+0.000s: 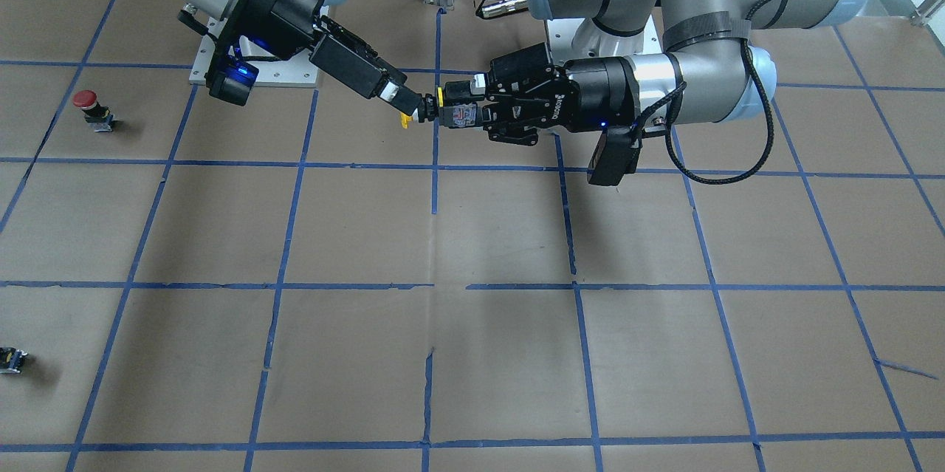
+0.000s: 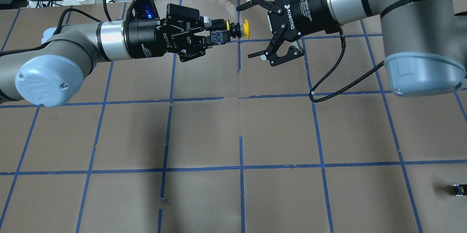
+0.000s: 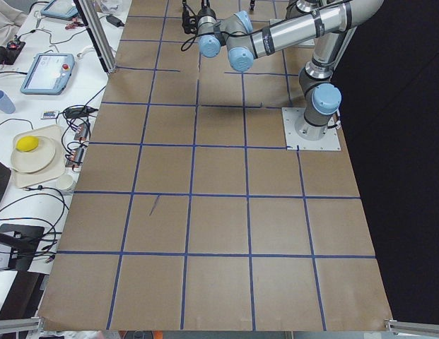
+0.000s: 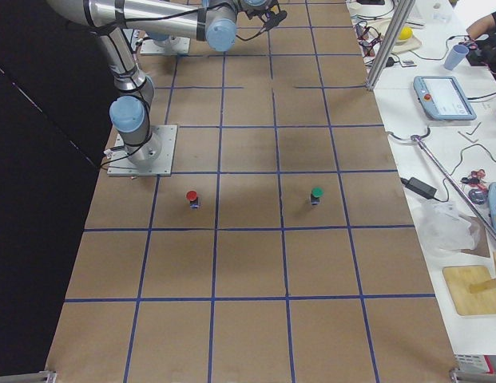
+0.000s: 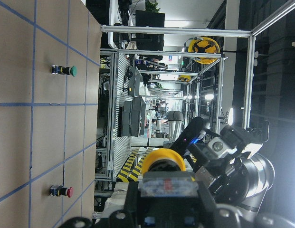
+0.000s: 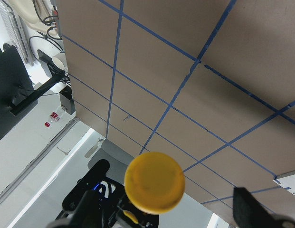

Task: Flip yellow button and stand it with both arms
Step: 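Close the right gripper on the yellow button's cap end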

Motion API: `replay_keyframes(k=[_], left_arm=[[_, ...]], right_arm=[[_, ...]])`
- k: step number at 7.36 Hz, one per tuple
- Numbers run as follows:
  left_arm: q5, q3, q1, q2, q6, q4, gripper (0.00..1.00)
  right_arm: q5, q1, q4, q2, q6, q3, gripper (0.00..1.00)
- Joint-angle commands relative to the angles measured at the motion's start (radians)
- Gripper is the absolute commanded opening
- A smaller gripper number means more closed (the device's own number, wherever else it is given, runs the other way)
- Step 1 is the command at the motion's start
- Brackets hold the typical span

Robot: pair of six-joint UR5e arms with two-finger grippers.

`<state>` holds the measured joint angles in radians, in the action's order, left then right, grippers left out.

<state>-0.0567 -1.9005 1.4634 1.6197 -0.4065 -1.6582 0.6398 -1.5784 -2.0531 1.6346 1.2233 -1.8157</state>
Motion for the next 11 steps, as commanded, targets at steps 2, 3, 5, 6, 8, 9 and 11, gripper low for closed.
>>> replay_keyframes(k=[2,3,5,6,8,9,11], left_arm=[[0.0,0.0,0.0,0.0,0.0,0.0,0.01],[0.001,0.0,0.0,0.0,0.0,0.0,0.01],[0.001,0.001,0.0,0.0,0.0,0.0,0.01],[0.001,0.001,0.0,0.0,0.0,0.0,0.01],[0.001,0.003,0.0,0.0,0.002,0.0,0.01],[0.001,0.003,0.0,-0.001,0.002,0.0,0.01],[0.003,0.001,0.0,-0.001,0.002,0.0,0.01]], right_arm=[[0.001,0.0,0.002,-0.004,0.005,-0.002,0.98],[0.003,0.0,0.004,-0.004,0.005,-0.005,0.94],[0.003,0.0,0.002,-0.004,0.008,-0.02,0.81],[0.001,0.0,0.001,-0.004,0.008,-0.021,0.81],[-0.005,0.0,0.001,-0.002,0.01,-0.019,0.59],[-0.008,0.0,0.001,-0.002,0.01,-0.019,0.47],[-0.012,0.0,0.001,-0.002,0.01,-0.017,0.29]])
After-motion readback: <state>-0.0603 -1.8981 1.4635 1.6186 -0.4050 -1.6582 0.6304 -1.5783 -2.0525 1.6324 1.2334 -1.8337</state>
